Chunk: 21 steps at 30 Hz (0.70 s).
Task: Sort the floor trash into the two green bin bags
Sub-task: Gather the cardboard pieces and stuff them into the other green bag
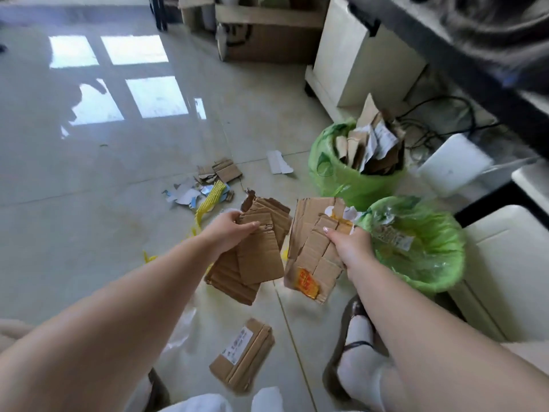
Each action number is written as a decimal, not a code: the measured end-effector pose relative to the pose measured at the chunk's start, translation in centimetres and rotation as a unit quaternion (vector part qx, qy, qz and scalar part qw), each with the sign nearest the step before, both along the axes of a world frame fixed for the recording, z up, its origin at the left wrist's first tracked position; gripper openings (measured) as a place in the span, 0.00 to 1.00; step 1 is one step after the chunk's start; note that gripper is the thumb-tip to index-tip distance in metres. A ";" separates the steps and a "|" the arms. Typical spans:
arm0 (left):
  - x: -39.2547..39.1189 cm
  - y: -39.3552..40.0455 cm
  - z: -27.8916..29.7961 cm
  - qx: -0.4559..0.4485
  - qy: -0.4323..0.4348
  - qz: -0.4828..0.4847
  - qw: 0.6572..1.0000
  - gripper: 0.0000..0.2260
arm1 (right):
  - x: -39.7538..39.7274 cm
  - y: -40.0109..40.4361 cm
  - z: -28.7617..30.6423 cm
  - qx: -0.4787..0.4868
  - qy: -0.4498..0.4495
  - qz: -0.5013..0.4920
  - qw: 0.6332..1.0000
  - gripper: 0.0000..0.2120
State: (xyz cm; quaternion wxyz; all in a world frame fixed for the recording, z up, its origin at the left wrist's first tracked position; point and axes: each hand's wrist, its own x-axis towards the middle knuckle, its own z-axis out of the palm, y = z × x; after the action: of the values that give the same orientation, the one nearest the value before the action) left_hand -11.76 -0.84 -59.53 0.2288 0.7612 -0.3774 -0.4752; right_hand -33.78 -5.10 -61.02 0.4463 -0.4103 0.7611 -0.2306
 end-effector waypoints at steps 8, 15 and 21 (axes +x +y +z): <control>-2.7 -7.1 8.2 -0.155 -0.073 -0.001 0.985 0.15 | -2.2 -6.0 11.2 -0.097 0.039 -0.031 0.994 0.18; -6.8 -13.9 11.8 -0.217 -0.063 0.007 0.974 0.15 | -4.9 -11.7 16.3 -0.156 0.042 -0.058 0.985 0.16; -9.1 -19.6 10.6 -0.246 -0.087 0.053 0.964 0.17 | -5.8 -18.3 16.3 -0.211 0.090 -0.025 0.973 0.11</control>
State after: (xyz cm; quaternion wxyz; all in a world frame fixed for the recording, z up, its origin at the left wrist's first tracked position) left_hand -20.90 -20.43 -48.92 0.4000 0.7390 -0.4598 -0.2872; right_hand -39.57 -23.39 -44.70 0.2734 -0.4948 0.7422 -0.3598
